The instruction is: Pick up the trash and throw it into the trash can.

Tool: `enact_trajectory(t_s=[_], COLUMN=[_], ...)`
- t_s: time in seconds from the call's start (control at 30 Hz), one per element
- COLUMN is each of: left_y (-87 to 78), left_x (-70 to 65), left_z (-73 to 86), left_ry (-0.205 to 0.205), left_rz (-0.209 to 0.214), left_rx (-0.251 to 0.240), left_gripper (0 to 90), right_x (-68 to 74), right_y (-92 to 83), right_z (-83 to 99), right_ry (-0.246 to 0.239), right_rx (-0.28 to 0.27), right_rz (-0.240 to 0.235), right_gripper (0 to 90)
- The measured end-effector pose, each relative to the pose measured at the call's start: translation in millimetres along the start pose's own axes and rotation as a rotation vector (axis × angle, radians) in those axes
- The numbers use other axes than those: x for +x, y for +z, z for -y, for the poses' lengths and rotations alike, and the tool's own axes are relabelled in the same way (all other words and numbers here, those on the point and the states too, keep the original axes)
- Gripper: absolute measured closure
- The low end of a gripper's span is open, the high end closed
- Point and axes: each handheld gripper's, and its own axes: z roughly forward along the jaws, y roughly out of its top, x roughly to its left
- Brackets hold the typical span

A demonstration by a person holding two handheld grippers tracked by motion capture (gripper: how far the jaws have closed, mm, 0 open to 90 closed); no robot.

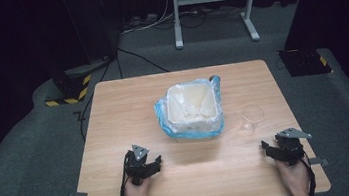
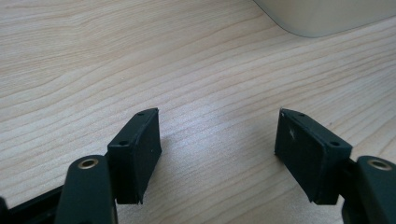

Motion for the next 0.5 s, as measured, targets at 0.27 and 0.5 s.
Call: enact_trajectory(t_s=[0.27, 0.5], left_y=[0.0, -0.2], left_x=[0.0, 0.2], left_z=[0.0, -0.1], left_ry=[0.0, 0.003], left_rz=[0.0, 0.0], left_rx=[0.0, 0.003], left_gripper=[30.8, 30.8], right_x=[1.2, 0.2], right_y=[1.2, 1.5], right_z=[-0.9, -1.2], right_ry=[0.01, 0.002], right_rx=[0.001, 0.001], right_rz=[0.013, 0.008], right_gripper=[36.6, 36.4])
